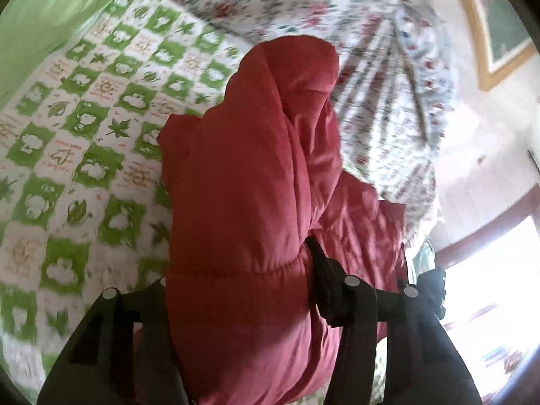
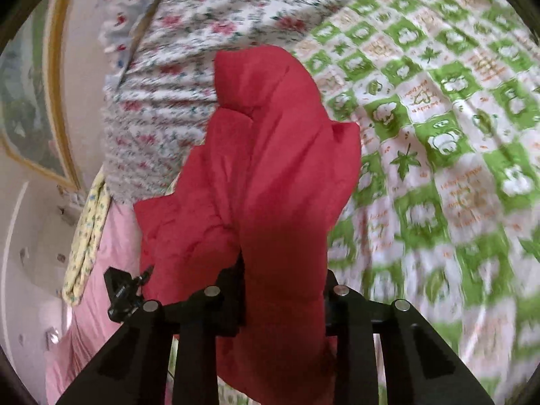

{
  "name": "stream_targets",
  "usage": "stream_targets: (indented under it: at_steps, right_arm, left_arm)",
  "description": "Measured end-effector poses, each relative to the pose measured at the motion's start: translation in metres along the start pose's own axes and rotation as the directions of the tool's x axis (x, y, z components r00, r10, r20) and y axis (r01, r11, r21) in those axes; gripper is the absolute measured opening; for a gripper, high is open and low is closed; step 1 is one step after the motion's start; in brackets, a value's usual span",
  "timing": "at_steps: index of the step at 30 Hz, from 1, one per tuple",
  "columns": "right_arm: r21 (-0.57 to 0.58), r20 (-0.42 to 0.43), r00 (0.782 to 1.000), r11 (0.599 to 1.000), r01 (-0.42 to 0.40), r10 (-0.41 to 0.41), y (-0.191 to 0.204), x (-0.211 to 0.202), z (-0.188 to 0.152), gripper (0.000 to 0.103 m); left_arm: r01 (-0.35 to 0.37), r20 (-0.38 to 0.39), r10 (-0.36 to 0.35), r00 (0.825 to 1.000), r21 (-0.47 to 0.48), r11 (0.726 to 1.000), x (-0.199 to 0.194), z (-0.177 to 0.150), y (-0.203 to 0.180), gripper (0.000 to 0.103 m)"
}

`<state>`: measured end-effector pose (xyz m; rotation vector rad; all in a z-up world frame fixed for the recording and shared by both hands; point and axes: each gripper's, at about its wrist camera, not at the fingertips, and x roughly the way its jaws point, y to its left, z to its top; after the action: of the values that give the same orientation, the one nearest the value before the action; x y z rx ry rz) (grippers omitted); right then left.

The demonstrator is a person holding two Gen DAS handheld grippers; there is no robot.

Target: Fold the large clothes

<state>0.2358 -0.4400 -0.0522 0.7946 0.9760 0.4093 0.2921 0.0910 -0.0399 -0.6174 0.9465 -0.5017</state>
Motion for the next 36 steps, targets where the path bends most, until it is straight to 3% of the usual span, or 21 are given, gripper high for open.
stream_targets:
  at_steps: [8,15,20,26,29,36]
  right_arm:
    - [-0.008,-0.001,1.000,0.999,-0.031,0.031,0.007,-0.060,-0.064,0.027]
    - [-0.006,-0.001,1.000,1.000,-0.024,0.024,-0.001,-0.084,-0.100,0.027]
    - [0.011,0.008,1.000,1.000,0.016,-0.016,-0.018,-0.073,-0.101,0.029]
    - [0.071,0.036,0.999,0.997,0.005,-0.007,-0.046,-0.061,-0.102,0.039]
    - [0.113,0.053,0.999,0.993,-0.019,0.013,-0.057,-0.058,-0.104,0.044]
    - [0.113,0.070,0.997,0.994,0.014,-0.022,-0.058,-0.060,-0.108,0.053]
  left_arm:
    - [0.043,-0.036,-0.042,0.998,0.001,0.999,-0.049,-0.073,-0.007,0.049]
    - [0.044,-0.045,-0.043,0.998,0.005,0.999,-0.074,-0.121,-0.006,0.049]
    - [-0.047,-0.045,0.046,0.998,-0.021,0.999,-0.063,-0.129,0.010,0.049]
    - [-0.132,-0.013,0.132,0.991,-0.008,0.991,-0.044,-0.129,0.016,0.055]
    - [-0.156,-0.004,0.156,0.988,-0.008,0.988,-0.038,-0.128,0.018,0.060]
    - [-0.188,0.007,0.188,0.982,-0.014,0.982,-0.038,-0.133,0.021,0.068]
